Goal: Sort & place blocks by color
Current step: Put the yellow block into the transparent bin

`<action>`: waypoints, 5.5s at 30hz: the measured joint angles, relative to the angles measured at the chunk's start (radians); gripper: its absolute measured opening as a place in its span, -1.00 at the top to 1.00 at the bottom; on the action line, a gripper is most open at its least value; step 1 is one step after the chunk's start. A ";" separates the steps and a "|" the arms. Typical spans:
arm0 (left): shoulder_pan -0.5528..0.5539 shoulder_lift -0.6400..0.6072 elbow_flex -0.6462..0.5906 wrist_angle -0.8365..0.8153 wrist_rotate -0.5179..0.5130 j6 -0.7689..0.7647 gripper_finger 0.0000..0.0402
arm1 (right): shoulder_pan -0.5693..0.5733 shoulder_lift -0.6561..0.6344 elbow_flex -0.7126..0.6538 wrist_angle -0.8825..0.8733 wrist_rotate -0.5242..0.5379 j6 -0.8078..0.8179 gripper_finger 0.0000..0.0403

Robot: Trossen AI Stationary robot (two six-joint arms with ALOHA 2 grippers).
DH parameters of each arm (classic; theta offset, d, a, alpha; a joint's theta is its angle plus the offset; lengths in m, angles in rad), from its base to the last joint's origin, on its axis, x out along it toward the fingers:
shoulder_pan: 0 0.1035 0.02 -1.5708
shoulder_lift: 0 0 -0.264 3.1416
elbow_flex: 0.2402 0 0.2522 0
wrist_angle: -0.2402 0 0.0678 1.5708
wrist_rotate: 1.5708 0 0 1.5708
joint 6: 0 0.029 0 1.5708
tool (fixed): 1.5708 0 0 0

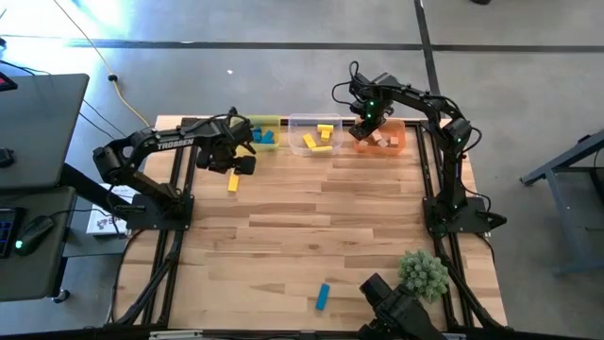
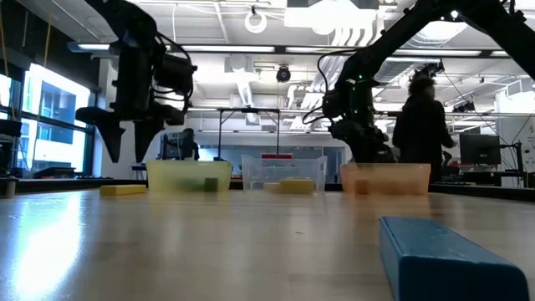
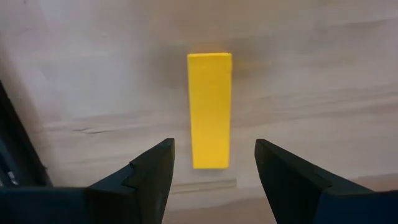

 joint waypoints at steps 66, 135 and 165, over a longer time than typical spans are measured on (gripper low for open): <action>-0.056 -0.211 -0.210 0.287 0.297 0.429 0.50 | 0.197 -0.100 0.171 -0.075 -0.295 0.193 0.12; -0.194 -0.250 -0.171 0.594 1.043 0.411 0.50 | 0.836 -0.096 0.171 0.547 -0.156 -0.410 0.12; -0.193 -0.235 -0.173 0.754 1.042 0.372 0.50 | 0.842 -0.097 0.171 0.617 -0.176 -0.381 0.43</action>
